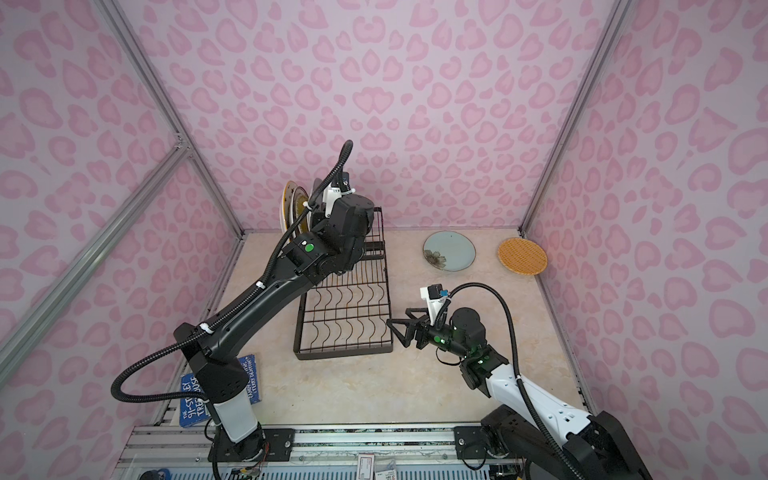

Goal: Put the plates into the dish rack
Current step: 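Lower the white plate with the left gripper into the upper tier beside the standing plates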

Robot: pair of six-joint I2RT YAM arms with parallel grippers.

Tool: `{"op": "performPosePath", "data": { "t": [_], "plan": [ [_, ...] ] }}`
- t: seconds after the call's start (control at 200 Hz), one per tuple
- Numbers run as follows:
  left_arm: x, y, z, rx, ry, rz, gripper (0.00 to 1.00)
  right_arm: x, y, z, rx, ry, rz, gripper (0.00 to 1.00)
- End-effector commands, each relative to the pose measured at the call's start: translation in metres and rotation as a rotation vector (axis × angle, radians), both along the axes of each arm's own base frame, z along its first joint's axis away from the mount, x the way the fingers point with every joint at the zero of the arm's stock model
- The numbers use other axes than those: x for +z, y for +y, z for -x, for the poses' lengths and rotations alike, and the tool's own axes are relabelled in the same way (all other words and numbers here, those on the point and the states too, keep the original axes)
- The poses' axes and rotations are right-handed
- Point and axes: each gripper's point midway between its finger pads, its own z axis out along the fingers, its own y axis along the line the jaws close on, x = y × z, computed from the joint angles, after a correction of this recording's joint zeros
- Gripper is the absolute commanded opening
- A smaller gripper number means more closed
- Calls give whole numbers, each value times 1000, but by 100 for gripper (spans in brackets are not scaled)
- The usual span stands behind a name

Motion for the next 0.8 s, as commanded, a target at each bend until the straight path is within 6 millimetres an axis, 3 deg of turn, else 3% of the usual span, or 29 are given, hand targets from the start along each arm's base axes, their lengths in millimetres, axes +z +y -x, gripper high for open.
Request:
{"op": "performPosePath", "data": {
  "t": [0.0,0.41,0.8],
  "plan": [
    [-1,4,-6,39,-35,43,4,7,2,-1,5,-32,-12,97],
    [-35,7,-24,58,35,18,4,4,2,-1,4,-28,0,97],
    [-58,7,-24,56,81,15,3,1,2,-3,-4,-24,12,97]
  ]
}}
